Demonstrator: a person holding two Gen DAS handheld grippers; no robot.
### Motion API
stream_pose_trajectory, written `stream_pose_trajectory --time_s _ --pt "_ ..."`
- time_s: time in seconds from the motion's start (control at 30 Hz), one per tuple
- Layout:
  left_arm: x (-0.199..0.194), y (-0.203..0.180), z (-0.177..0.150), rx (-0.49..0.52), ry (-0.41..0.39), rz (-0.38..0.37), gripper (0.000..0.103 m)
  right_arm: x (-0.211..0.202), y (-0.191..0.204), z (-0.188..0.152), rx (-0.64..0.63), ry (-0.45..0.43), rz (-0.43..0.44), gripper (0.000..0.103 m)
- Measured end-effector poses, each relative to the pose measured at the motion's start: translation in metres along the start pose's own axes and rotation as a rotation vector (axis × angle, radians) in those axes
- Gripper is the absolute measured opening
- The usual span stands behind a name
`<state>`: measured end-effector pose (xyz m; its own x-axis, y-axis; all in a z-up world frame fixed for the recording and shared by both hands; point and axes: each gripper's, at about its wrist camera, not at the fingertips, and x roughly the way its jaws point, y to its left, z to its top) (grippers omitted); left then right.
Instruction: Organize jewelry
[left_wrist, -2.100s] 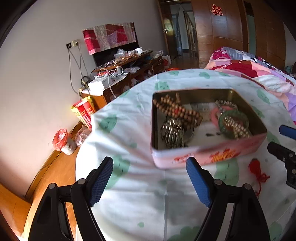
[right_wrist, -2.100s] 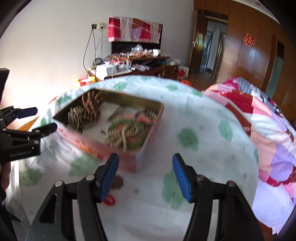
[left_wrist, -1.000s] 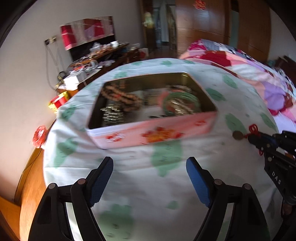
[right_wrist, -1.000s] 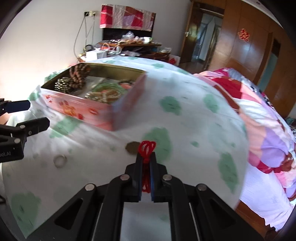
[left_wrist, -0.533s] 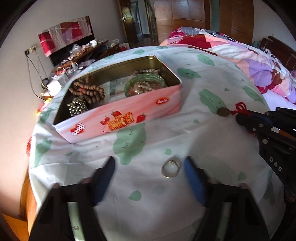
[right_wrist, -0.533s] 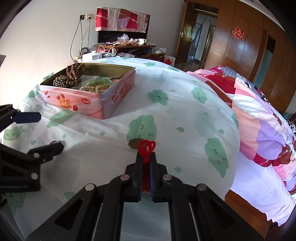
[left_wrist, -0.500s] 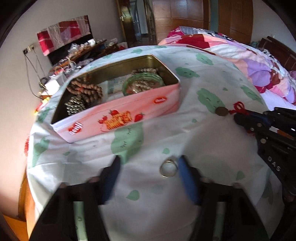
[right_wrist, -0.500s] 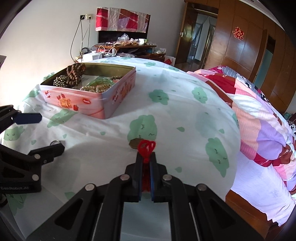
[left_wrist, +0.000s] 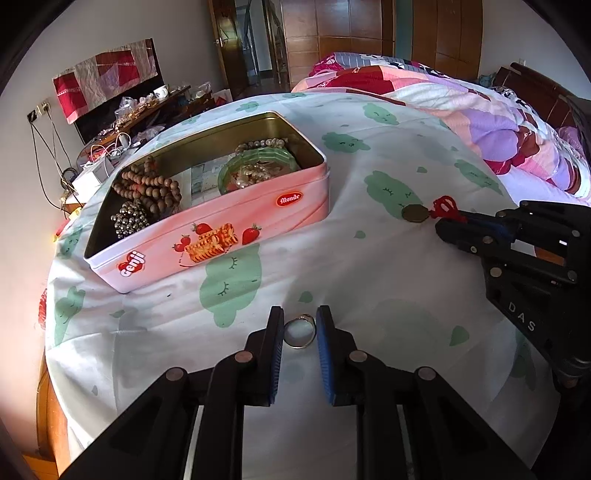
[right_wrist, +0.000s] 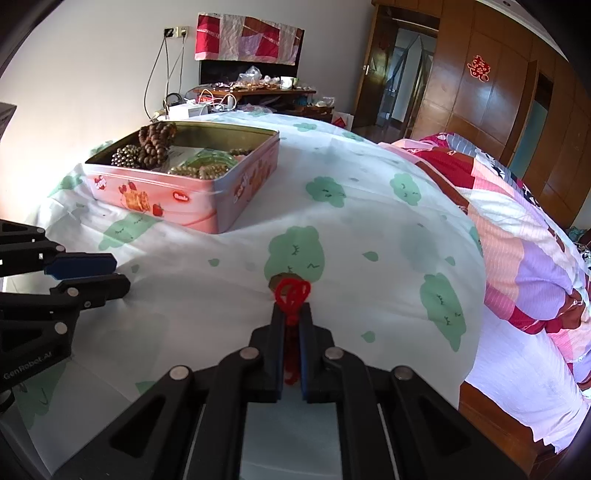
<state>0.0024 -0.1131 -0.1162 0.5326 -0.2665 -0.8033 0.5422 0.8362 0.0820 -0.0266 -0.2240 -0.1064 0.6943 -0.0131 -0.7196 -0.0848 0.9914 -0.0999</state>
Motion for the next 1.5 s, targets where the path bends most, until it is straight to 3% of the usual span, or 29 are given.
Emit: stream_pose_trajectory --time_s 0.07,0.1,0.13,0.47,0.77,0.9,1.0,1.03,1.1,1.13,1.17,1.37,1.5 --pt "-0.002 0.002 0.0 -0.004 -0.004 0.0 0.016 0.0 0.0 0.001 -0.001 -0.001 0.0 0.008" --pt "-0.001 0.003 0.0 -0.007 -0.006 0.003 0.003 0.0 0.001 0.001 -0.002 -0.001 0.001 0.008" --pt "-0.001 0.005 0.0 -0.014 -0.001 -0.005 0.0 -0.001 0.001 0.001 -0.002 -0.002 0.001 0.008" --pt "-0.001 0.016 -0.004 -0.026 -0.005 -0.014 0.0 -0.002 0.005 0.002 -0.018 -0.008 0.005 0.008" --pt "0.0 0.055 -0.009 -0.123 -0.016 0.017 0.0 -0.006 0.005 0.003 -0.017 -0.021 0.011 0.008" --pt "0.0 0.064 -0.009 -0.149 -0.012 -0.009 0.001 -0.008 0.007 0.005 -0.021 -0.031 0.016 0.008" --pt "-0.001 0.059 -0.011 -0.124 -0.011 0.026 0.007 -0.009 0.009 0.007 -0.027 -0.038 0.019 0.008" --pt "-0.002 0.058 -0.012 -0.123 -0.009 0.032 0.014 -0.01 0.01 0.007 -0.028 -0.04 0.02 0.008" --pt "-0.005 0.057 -0.014 -0.124 -0.02 0.041 0.035 -0.011 0.012 0.007 -0.035 -0.044 0.024 0.008" --pt "-0.006 0.058 -0.014 -0.127 -0.026 0.041 0.054 -0.011 0.012 0.008 -0.036 -0.044 0.024 0.008" --pt "-0.009 0.058 -0.015 -0.135 -0.041 0.047 0.06 -0.01 0.013 0.008 -0.037 -0.044 0.026 0.008" --pt "-0.019 0.066 -0.018 -0.156 -0.085 0.028 0.063 -0.01 0.014 0.007 -0.039 -0.044 0.032 0.008" --pt "-0.021 0.077 -0.019 -0.172 -0.099 0.064 0.063 -0.011 0.015 0.007 -0.04 -0.049 0.037 0.008"
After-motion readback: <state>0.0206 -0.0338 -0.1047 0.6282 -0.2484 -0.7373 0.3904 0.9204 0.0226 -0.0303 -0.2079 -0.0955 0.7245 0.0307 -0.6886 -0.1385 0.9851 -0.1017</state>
